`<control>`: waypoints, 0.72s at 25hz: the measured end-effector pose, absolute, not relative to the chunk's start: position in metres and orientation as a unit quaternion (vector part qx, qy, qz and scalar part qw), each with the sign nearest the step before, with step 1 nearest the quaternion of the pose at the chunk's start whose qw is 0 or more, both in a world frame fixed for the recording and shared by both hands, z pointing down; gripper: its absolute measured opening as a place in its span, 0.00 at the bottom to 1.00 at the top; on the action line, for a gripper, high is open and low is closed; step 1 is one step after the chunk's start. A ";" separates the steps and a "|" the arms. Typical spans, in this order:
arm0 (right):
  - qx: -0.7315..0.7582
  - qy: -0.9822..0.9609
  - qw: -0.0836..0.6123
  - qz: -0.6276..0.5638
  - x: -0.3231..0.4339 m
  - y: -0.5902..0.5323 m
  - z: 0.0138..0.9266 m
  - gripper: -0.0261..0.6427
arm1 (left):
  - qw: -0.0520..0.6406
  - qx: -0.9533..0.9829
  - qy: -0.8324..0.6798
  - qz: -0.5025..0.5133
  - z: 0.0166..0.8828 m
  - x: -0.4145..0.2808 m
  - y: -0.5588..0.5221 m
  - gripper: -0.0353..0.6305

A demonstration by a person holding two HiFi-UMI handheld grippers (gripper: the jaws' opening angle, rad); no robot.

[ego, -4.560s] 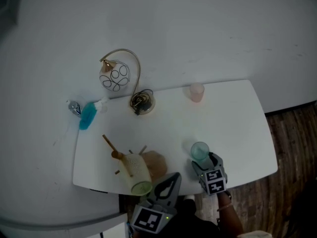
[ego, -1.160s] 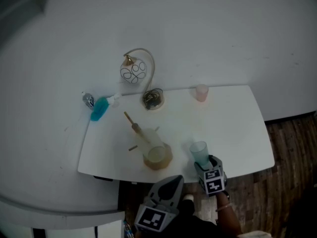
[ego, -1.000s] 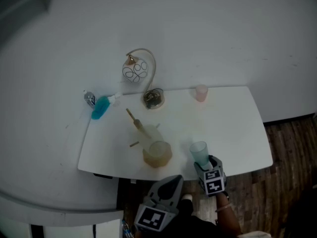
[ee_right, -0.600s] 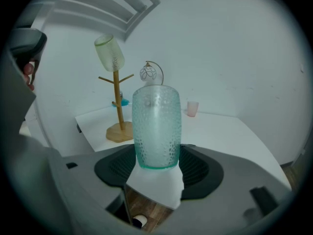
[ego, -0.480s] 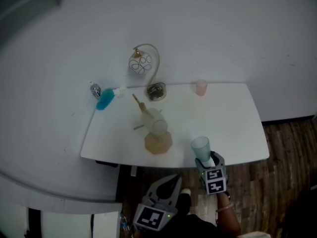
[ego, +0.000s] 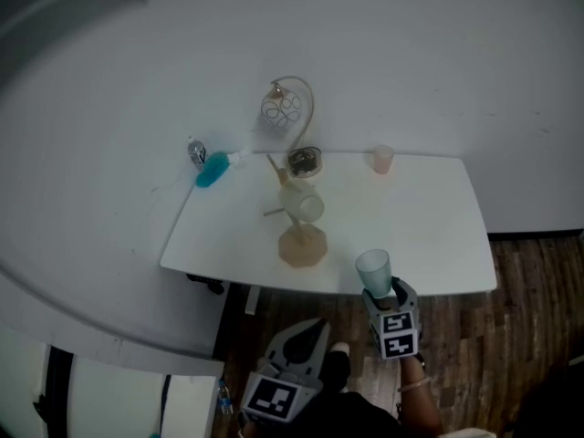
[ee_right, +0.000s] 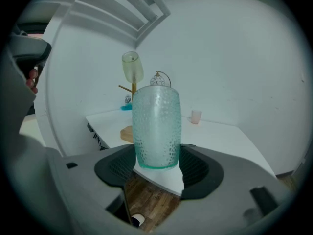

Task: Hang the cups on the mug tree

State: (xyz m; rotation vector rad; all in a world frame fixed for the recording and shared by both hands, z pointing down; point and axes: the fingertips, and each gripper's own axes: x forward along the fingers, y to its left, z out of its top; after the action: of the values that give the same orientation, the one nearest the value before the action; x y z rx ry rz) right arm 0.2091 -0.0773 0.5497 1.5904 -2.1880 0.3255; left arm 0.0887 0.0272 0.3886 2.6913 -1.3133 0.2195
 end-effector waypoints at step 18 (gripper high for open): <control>0.567 -0.793 0.205 0.086 0.185 -0.066 0.529 0.47 | 0.063 0.890 -0.447 0.059 0.378 0.067 0.031 0.05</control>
State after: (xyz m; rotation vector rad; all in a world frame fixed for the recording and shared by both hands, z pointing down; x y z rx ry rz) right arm 0.1849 -0.0661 0.5290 1.5806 -2.2113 0.2402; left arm 0.0670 0.0306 0.3779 2.6894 -1.3509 0.1794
